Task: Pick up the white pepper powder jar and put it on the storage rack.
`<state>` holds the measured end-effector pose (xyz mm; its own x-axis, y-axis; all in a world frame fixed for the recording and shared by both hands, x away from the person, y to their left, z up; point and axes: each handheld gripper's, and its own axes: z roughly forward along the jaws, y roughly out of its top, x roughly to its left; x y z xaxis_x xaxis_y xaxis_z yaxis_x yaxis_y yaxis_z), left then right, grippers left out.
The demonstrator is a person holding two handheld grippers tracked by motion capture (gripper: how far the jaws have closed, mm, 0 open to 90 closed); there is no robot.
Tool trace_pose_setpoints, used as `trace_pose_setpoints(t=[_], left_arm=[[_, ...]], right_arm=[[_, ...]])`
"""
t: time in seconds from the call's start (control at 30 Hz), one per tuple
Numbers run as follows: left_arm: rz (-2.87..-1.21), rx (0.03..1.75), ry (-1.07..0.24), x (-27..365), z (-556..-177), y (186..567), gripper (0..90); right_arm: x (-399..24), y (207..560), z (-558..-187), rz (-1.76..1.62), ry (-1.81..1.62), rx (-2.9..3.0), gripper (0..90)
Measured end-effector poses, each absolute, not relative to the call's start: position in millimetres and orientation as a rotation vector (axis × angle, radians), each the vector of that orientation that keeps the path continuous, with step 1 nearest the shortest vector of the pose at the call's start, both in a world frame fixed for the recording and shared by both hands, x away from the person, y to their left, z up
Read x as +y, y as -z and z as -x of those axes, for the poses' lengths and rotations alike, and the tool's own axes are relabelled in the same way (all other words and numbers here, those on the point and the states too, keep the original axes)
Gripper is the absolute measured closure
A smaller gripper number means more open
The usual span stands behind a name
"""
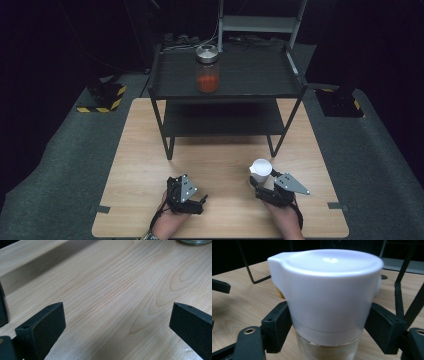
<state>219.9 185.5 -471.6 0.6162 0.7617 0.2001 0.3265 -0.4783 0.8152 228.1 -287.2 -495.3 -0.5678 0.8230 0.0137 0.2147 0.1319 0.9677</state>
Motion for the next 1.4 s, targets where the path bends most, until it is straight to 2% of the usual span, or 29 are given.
trace_pose_setpoints(t=[0.13,0.8,1.4], left_arm=[[-2.068,0.850,-0.723,185,-219,472,0.7],[-2.066,0.847,-0.725,185,-219,472,0.8],[-2.069,0.841,-0.722,185,-219,472,0.7]], right_arm=[[-286,498,-226,-1.008,-1.471,1.850,28.5],[-283,502,-222,-1.008,-1.478,1.809,29.4],[-304,491,-209,-0.997,-1.515,1.736,29.6]])
